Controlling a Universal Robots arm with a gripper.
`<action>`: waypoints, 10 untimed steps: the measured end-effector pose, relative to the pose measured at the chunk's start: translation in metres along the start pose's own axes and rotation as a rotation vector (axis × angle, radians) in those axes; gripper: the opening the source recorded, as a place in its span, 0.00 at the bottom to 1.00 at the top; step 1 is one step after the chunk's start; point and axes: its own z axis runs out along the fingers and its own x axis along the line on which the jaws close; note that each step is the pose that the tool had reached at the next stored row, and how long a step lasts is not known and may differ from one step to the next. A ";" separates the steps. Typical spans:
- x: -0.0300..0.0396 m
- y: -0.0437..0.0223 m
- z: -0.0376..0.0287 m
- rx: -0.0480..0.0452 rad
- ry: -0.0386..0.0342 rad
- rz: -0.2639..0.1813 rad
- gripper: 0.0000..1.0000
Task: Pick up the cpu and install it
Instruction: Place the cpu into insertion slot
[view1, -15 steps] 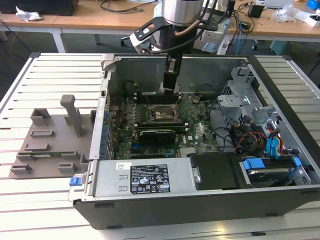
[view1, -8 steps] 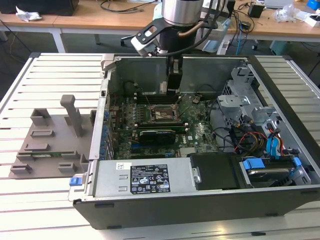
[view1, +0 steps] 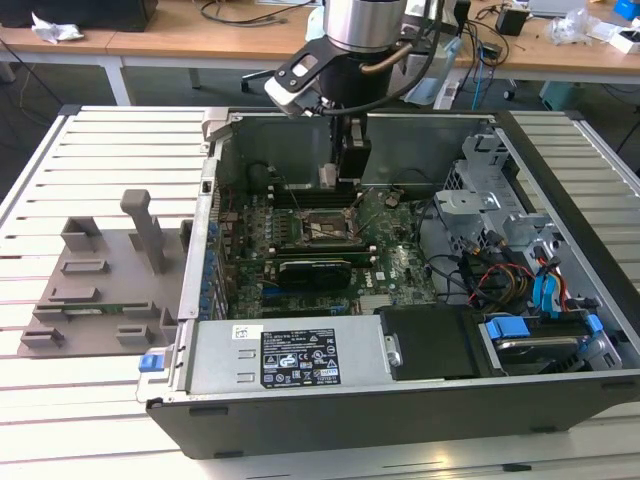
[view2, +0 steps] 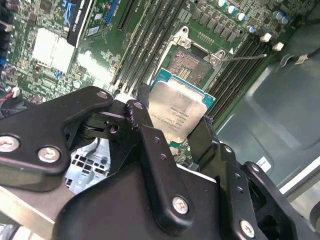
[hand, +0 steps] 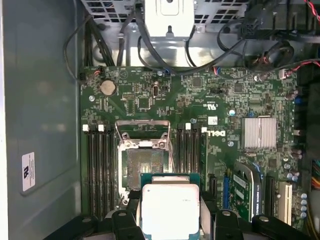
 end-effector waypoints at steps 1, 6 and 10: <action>0.0000 0.0000 0.0000 -0.0002 -0.0002 -0.014 0.55; 0.0000 0.0000 0.0000 -0.0009 -0.0011 -0.066 0.55; 0.0000 0.0000 0.0000 -0.0015 -0.0017 -0.105 0.55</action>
